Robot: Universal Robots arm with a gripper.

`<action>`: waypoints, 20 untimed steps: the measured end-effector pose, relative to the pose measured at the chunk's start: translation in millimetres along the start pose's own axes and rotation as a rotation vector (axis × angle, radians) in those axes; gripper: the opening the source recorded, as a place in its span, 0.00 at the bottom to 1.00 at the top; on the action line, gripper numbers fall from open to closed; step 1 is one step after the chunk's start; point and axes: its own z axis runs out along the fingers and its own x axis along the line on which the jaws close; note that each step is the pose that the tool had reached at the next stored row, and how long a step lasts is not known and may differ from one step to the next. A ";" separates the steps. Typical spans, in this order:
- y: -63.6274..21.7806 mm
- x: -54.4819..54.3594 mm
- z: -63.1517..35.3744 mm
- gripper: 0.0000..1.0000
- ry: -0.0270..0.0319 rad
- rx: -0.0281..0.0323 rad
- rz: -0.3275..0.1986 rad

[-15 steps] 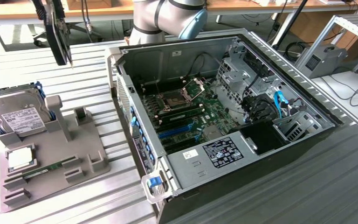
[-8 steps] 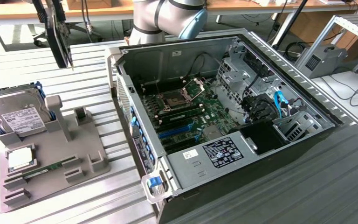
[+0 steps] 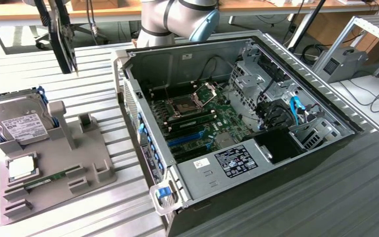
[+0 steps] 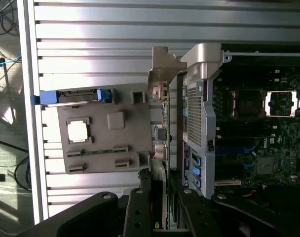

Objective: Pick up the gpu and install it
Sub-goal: 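Pick up the gpu and move the gpu toward the slot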

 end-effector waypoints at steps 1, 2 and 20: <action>0.0 0.0 0.4 0.26 0.0000 0.0000 0.000; 0.0 0.1 0.7 0.26 0.0000 0.0000 0.000; 0.2 0.6 7.2 0.26 0.0000 -0.0001 0.000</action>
